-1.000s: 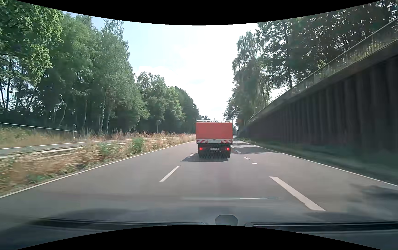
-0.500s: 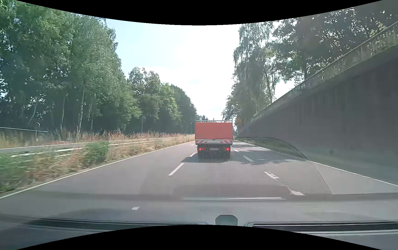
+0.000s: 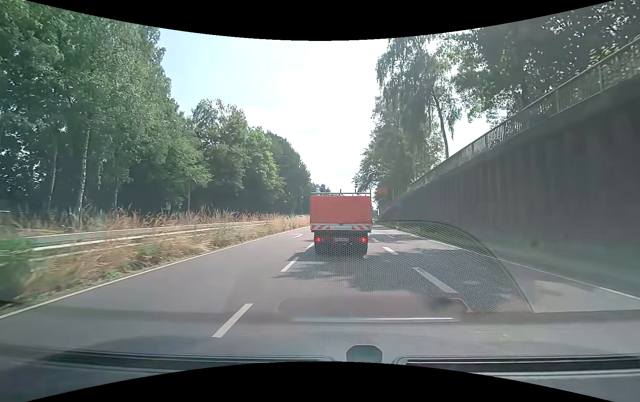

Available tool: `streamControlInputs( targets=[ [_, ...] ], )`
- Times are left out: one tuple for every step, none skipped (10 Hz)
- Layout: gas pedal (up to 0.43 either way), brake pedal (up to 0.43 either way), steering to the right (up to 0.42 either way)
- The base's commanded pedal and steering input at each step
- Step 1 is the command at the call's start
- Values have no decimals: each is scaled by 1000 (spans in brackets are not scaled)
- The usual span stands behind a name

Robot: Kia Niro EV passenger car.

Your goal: Follow the waypoints while adhering to traffic rules and regulations

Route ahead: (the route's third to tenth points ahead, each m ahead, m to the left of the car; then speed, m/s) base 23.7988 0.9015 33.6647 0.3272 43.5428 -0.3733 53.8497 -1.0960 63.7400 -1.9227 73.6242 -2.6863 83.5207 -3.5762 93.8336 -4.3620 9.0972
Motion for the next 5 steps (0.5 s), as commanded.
streamControlInputs(
  targets=[
    [0,0,10],
    [0,0,9],
    [0,0,9],
    [0,0,10],
    [0,0,10]
  ],
)
